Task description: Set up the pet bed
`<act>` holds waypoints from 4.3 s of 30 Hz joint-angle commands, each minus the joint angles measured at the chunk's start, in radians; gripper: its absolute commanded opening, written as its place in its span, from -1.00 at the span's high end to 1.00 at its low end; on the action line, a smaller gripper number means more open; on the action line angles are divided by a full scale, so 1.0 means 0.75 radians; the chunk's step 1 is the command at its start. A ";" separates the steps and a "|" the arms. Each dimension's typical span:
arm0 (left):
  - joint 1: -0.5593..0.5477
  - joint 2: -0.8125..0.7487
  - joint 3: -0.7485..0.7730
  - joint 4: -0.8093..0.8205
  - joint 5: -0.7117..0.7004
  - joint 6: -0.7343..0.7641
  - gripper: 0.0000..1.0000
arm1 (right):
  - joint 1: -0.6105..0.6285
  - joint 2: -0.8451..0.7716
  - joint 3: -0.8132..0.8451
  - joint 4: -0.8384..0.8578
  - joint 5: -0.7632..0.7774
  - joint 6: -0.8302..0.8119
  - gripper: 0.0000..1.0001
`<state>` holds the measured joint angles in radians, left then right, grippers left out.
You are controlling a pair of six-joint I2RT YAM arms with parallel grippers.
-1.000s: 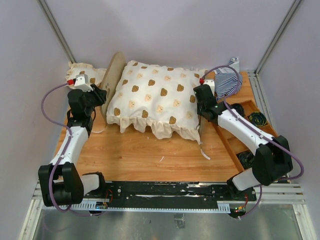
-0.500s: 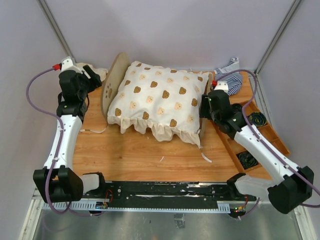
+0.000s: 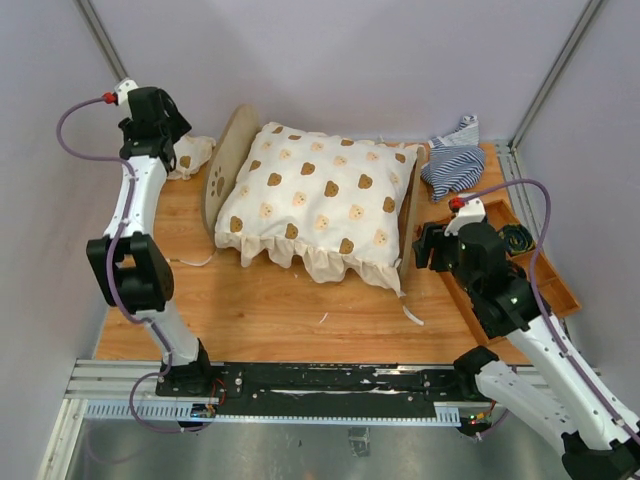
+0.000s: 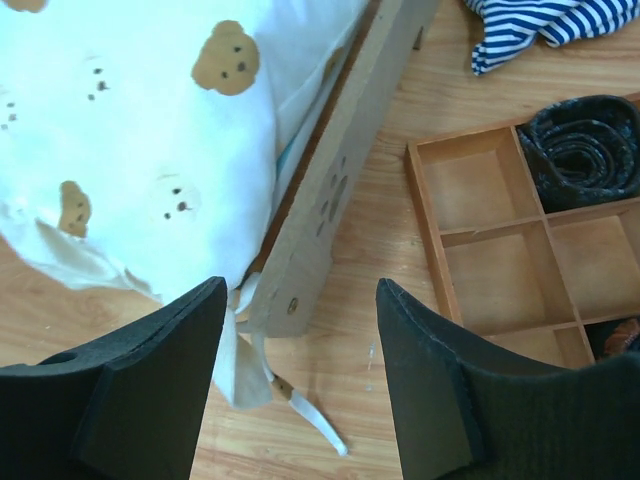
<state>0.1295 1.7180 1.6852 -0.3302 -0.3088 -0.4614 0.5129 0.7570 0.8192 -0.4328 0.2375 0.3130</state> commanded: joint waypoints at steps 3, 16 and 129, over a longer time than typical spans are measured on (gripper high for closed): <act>0.056 0.337 0.241 0.027 0.008 0.051 -0.51 | 0.010 -0.130 -0.019 -0.025 -0.102 -0.023 -0.26; 0.161 0.960 0.711 0.243 0.158 0.080 -0.52 | 0.011 -0.182 -0.027 -0.049 -0.072 -0.096 -0.26; -0.381 -0.441 -0.591 0.314 0.979 0.579 -0.59 | 0.014 -0.316 -0.084 0.011 -0.378 -0.147 -0.20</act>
<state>-0.1585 1.4742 1.1770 -0.0227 0.4789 -0.0364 0.5140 0.5125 0.7338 -0.4309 -0.0341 0.2150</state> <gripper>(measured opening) 0.778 0.602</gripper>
